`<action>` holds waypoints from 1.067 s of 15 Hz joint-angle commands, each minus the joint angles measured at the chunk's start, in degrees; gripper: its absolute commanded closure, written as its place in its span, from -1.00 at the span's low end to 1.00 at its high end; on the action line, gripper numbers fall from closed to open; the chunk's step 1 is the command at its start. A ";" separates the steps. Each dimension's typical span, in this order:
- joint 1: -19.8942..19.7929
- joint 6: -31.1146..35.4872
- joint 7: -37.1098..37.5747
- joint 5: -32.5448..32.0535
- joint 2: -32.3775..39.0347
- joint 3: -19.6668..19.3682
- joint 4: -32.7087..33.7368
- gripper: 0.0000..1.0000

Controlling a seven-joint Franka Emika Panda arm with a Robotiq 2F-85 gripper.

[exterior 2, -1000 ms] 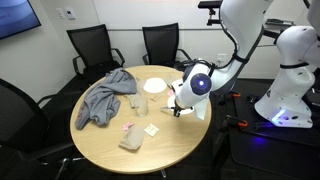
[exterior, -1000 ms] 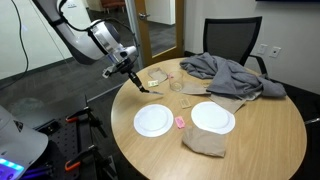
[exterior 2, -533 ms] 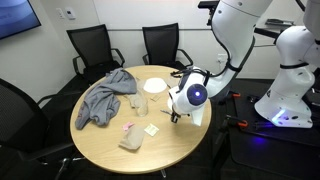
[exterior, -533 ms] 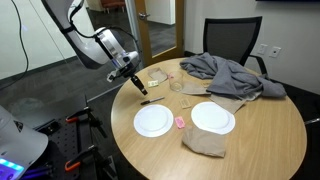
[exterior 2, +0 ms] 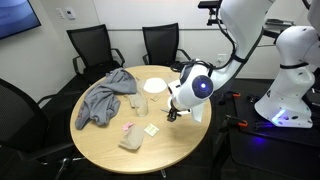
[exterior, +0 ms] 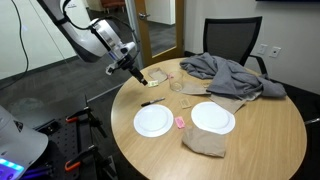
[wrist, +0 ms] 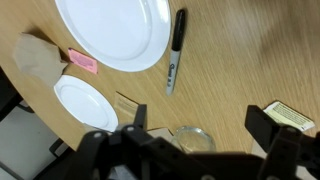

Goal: Pick the marker from the cup and put it on the table

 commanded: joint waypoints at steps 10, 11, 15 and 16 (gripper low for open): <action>-4.58 0.33 -29.19 14.45 -27.09 -0.38 -16.05 -1.00; -4.79 0.43 -32.14 16.46 -29.14 -0.62 -16.97 -1.00; -18.42 0.74 -47.25 29.21 -35.89 12.28 -20.36 -1.00; -19.77 0.64 -50.82 32.76 -37.28 13.64 -21.05 -1.00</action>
